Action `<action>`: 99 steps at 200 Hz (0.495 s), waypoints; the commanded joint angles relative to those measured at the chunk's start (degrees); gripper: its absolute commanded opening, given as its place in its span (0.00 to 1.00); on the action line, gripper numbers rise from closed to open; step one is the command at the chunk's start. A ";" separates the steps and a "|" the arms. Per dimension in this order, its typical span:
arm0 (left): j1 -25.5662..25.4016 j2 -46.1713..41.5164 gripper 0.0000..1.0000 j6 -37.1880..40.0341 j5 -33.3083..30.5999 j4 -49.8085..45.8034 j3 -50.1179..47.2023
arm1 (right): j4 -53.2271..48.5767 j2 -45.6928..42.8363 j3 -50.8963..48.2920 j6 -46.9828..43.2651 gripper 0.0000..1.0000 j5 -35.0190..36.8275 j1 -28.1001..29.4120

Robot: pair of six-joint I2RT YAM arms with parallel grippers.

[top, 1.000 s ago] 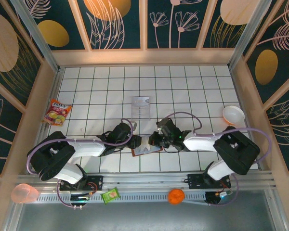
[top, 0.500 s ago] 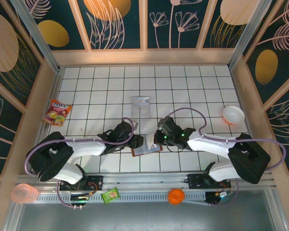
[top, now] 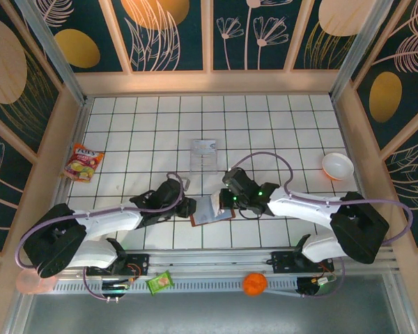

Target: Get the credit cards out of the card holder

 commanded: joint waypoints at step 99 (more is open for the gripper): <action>0.20 8.13 0.29 -0.37 3.28 1.18 1.13 | 9.33 4.88 -1.58 -2.26 0.19 -10.25 -0.95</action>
